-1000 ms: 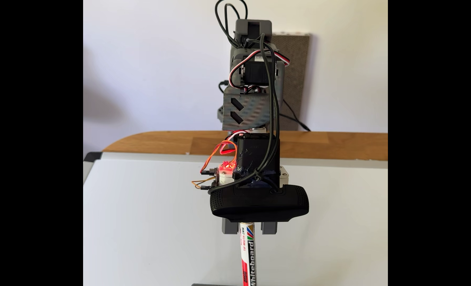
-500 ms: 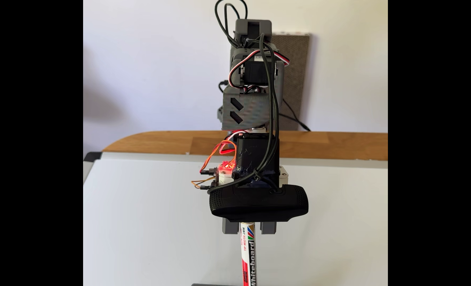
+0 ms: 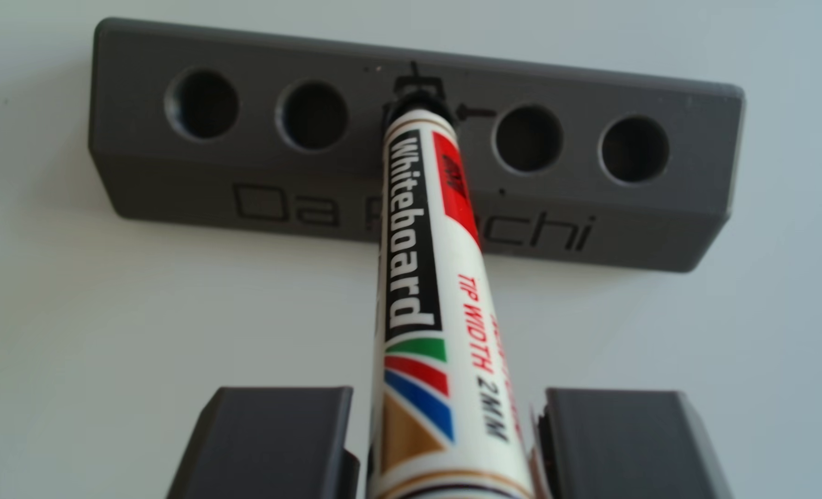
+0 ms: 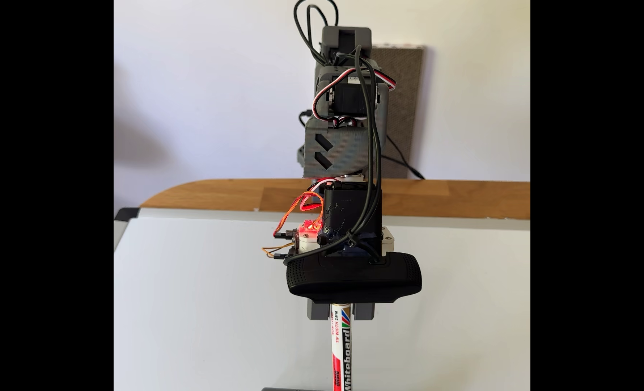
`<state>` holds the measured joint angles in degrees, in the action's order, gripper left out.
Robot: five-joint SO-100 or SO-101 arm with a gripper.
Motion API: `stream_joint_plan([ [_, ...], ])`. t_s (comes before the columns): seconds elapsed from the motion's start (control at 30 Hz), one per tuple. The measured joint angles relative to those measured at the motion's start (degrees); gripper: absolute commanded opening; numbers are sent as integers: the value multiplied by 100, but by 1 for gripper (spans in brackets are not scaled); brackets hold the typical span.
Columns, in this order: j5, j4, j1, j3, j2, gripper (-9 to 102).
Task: Draw a face
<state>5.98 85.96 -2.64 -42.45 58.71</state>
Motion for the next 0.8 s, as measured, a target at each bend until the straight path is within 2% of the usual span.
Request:
stream_joint_plan([
  [0.3,0,0,9,0,0,17],
  [0.53,0,0,9,0,0,9],
  [0.7,0,0,9,0,0,-1],
  [0.8,0,0,9,0,0,-1],
])
